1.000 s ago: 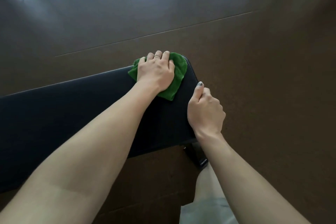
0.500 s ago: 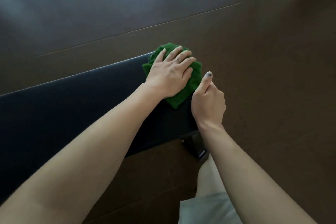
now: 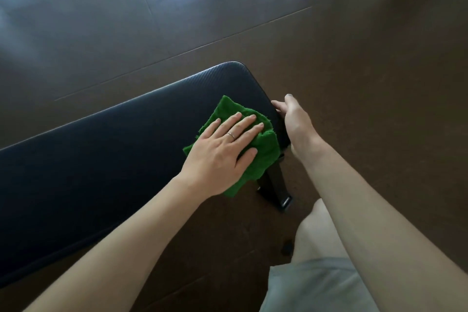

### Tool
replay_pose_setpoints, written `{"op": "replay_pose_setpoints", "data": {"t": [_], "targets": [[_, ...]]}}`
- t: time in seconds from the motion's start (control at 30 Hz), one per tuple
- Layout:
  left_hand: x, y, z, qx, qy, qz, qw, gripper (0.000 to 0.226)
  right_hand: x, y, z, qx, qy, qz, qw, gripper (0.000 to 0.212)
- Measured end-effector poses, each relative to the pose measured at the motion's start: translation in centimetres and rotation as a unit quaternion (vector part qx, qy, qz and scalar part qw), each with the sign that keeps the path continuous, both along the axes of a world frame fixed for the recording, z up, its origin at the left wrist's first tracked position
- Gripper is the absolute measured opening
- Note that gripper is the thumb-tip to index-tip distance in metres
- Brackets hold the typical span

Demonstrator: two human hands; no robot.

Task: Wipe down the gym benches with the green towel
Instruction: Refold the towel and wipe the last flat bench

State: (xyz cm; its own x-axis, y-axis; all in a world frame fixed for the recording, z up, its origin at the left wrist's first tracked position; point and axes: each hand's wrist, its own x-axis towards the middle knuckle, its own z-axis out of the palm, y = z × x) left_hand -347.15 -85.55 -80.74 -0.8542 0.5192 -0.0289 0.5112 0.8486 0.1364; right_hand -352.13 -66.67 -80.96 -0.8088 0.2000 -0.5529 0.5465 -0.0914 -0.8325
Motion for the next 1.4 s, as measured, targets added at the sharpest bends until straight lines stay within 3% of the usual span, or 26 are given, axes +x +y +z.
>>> {"op": "replay_pose_setpoints", "data": {"t": [0.07,0.2,0.4,0.53,0.7,0.8,0.9,1.07,1.2,1.3,1.4], "targets": [[-1.6,0.1,0.1,0.008,-0.001,0.011,1.0,0.054,0.1,-0.3,-0.5,-0.021,0.002,0.022,1.0,0.081],[-6.7,1.9,-0.3,0.018,0.01,0.042,0.999,0.054,0.3,-0.5,0.1,-0.058,-0.007,-0.004,0.998,0.065],[-13.1,7.0,-0.9,-0.003,0.018,0.053,0.998,0.047,-0.1,-0.7,-1.5,-0.061,0.017,-0.048,0.997,0.065],[-11.2,7.3,-1.0,0.025,0.021,0.039,0.999,0.043,0.0,-1.2,-1.2,0.021,0.04,-0.072,0.996,0.078],[-5.7,2.8,-1.1,0.043,0.026,-0.017,0.999,0.053,0.7,-1.1,-0.7,-0.005,0.056,-0.03,0.998,0.067],[-6.1,-0.3,-1.0,0.03,0.011,0.002,0.999,0.053,0.8,-1.6,-0.4,0.171,0.066,0.077,0.98,0.069],[-10.0,-3.9,-0.5,0.034,0.002,0.072,0.997,0.053,1.7,-2.5,-0.2,0.374,0.084,0.153,0.911,0.063],[-14.7,-7.5,0.2,-0.011,-0.031,0.213,0.977,0.052,1.9,-3.0,-0.7,0.418,0.111,0.122,0.893,0.063],[-15.4,-3.2,0.4,-0.039,-0.028,0.278,0.959,0.053,1.6,-3.0,-0.8,0.395,0.11,0.104,0.906,0.062],[-14.7,-0.5,0.4,-0.043,-0.028,0.275,0.96,0.063,1.6,-2.3,-0.5,0.244,0.099,0.07,0.962,0.067],[-13.0,1.5,0.3,-0.046,-0.034,0.23,0.971,0.067,1.7,-2.0,-0.2,0.179,0.083,0.052,0.979,0.071]]}}
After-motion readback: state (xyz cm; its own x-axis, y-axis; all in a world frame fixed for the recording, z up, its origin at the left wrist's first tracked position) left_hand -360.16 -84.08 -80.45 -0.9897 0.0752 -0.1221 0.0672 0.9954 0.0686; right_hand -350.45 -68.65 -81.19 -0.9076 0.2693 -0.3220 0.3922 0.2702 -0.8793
